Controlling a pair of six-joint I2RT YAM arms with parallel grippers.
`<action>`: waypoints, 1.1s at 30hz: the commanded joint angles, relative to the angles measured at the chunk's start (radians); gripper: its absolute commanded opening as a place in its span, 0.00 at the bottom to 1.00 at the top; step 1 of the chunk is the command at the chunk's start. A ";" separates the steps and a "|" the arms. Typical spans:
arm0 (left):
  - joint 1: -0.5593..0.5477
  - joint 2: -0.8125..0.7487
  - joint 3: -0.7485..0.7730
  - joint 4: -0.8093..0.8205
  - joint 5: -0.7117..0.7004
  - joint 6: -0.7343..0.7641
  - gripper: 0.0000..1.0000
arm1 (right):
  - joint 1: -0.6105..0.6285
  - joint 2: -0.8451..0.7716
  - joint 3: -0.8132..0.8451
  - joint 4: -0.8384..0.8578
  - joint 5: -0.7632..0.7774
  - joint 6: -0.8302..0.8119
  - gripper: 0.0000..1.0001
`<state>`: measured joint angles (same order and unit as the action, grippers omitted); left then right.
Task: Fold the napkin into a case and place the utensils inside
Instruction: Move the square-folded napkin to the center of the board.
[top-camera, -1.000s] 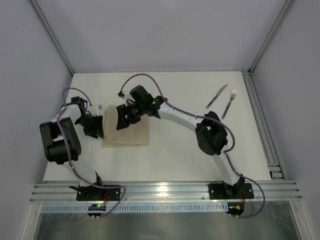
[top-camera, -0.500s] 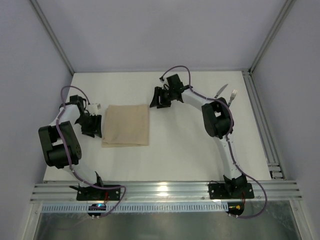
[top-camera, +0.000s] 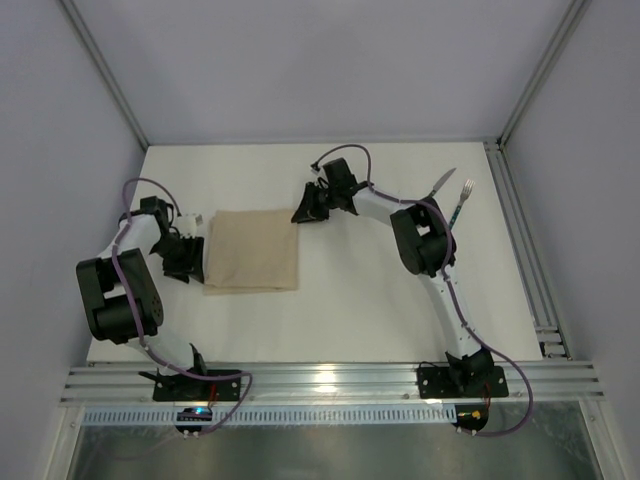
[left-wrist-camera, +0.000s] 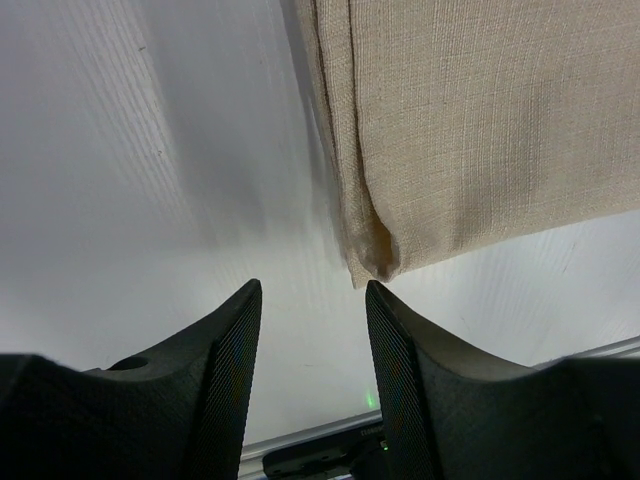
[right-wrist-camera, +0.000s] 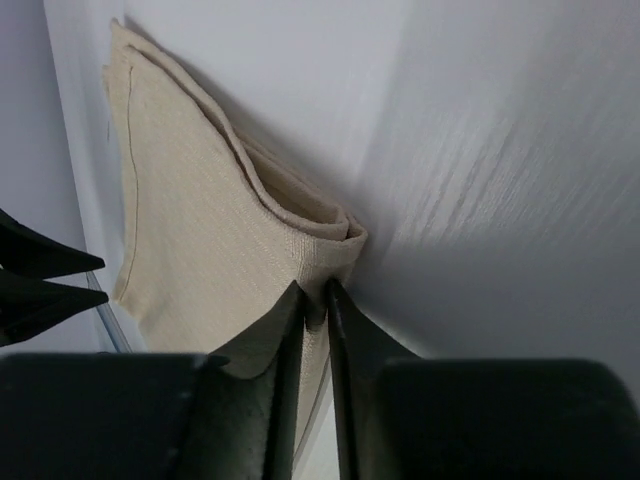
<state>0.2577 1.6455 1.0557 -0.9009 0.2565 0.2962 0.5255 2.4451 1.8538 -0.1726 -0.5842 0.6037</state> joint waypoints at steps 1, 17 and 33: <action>0.005 -0.035 -0.005 -0.018 0.010 0.018 0.49 | -0.004 0.020 0.021 0.079 0.015 0.082 0.16; 0.000 -0.001 0.118 -0.072 0.104 0.070 0.48 | -0.041 -0.389 -0.628 0.318 0.162 0.111 0.04; -0.160 0.066 0.158 -0.110 0.107 0.093 0.49 | -0.005 -1.012 -1.067 -0.424 0.120 -0.233 0.63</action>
<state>0.1013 1.6958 1.1801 -0.9676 0.3389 0.3756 0.5125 1.5093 0.6807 -0.2737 -0.4931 0.5510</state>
